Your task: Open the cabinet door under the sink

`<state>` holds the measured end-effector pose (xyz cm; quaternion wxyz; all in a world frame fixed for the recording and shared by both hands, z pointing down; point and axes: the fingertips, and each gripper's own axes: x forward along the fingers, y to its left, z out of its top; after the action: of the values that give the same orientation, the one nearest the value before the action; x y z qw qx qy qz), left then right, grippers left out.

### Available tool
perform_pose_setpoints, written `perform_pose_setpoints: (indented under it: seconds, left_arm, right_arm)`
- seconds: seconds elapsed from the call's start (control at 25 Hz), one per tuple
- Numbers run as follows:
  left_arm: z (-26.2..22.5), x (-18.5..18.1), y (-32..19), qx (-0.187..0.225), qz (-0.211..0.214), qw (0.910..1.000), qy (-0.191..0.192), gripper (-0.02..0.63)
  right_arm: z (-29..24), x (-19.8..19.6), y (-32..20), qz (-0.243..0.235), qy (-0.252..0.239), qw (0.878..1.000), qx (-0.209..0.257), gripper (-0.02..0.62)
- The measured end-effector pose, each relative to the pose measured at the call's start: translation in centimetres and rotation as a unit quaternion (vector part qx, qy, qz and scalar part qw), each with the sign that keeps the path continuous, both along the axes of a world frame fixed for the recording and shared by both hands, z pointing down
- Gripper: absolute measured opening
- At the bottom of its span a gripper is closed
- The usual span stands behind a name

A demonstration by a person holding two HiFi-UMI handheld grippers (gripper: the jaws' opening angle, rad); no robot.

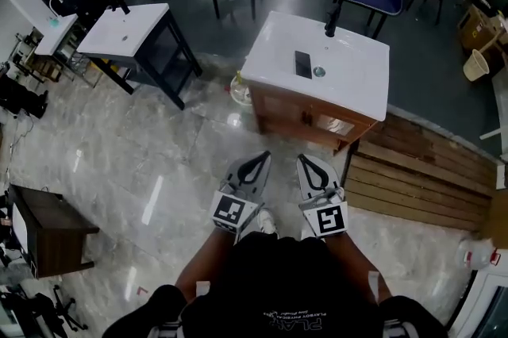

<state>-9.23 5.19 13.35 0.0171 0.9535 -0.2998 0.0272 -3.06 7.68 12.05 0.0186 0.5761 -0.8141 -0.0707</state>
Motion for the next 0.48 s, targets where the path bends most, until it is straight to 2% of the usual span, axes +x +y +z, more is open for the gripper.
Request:
perform_pose_setpoints:
  seconds: [0.2, 0.32, 0.48]
  left_arm:
    - [1.2, 0.4, -2.1, -0.005, 0.024, 0.9997, 0.010, 0.023]
    - [2.5, 0.7, -3.7, -0.011, 0.031, 0.9995, 0.003, 0.023]
    - [4.5, 1.4, -6.0, -0.025, 0.034, 0.9991, -0.005, 0.023]
  right_arm:
    - [2.1, 0.5, -2.0, 0.028, 0.009, 0.999, -0.018, 0.025]
    - [3.3, 0.8, -3.6, 0.037, 0.016, 0.999, -0.029, 0.025]
    - [4.6, 1.5, -5.7, 0.055, 0.001, 0.998, -0.039, 0.025]
